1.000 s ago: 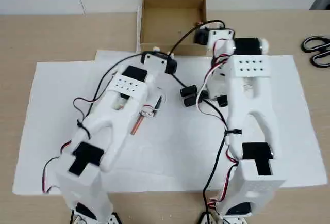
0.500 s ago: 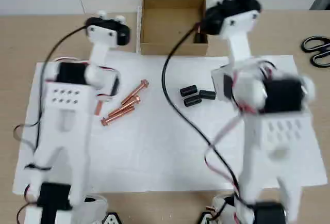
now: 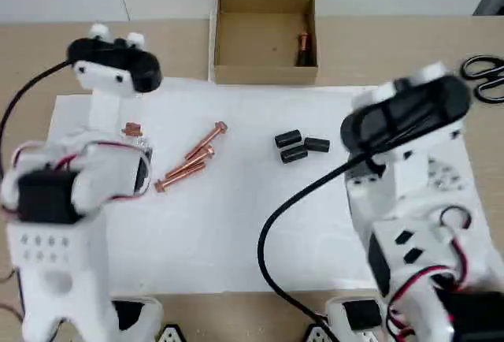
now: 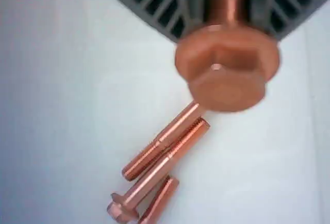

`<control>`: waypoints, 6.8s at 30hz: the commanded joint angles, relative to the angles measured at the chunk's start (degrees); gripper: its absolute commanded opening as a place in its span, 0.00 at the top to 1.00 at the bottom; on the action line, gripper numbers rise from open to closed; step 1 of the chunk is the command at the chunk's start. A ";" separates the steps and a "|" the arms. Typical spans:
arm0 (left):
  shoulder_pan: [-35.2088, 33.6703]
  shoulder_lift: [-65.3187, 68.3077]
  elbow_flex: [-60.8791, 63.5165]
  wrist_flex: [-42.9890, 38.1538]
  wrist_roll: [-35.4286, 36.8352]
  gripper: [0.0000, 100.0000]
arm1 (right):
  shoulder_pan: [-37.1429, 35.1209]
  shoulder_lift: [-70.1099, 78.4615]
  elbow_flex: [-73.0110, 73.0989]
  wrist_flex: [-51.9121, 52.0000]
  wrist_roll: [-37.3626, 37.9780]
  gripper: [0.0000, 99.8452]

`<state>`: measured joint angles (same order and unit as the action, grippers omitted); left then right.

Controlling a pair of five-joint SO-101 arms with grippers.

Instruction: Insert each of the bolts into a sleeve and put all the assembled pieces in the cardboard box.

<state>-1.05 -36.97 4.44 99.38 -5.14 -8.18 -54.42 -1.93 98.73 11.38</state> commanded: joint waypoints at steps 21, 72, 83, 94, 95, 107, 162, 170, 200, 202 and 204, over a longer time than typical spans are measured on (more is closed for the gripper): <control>6.95 -19.69 21.32 -30.86 22.07 0.99 | -6.20 -41.10 67.78 -46.37 -2.99 1.00; 28.40 -19.60 49.10 -65.49 37.54 0.99 | -26.24 -41.63 87.47 -61.58 -14.33 1.00; 30.24 -19.60 51.30 -65.58 37.63 0.99 | -26.24 -41.63 87.30 -61.58 -14.33 1.00; 30.33 -19.60 52.62 -65.41 37.54 0.99 | -26.24 -41.63 87.30 -61.58 -14.33 1.00; 30.33 -19.60 53.23 -65.41 37.45 0.99 | -26.24 -41.63 87.30 -61.58 -14.33 1.00; 31.82 -19.60 53.85 -58.29 37.27 0.99 | -26.15 -41.63 87.30 -61.58 -14.33 1.00; 6.95 -20.04 50.07 -40.97 33.41 0.77 | -4.26 -37.67 81.93 -62.55 -8.79 1.00; 6.77 -20.04 49.98 -39.03 33.41 0.77 | -2.86 -1.19 46.42 -62.81 -6.77 1.00; 6.68 -20.04 54.46 -39.12 33.23 0.77 | -2.86 101.14 -34.99 -83.56 -6.77 0.99; 6.68 -20.04 54.46 -39.12 33.23 0.77 | -2.77 102.29 -35.96 -83.56 -6.77 0.96; 6.68 -20.04 54.46 -39.12 33.23 0.77 | -2.59 103.08 -36.31 -83.56 -6.77 0.89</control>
<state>5.89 -56.48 59.21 60.35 28.70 -11.34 49.05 -34.29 16.53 4.00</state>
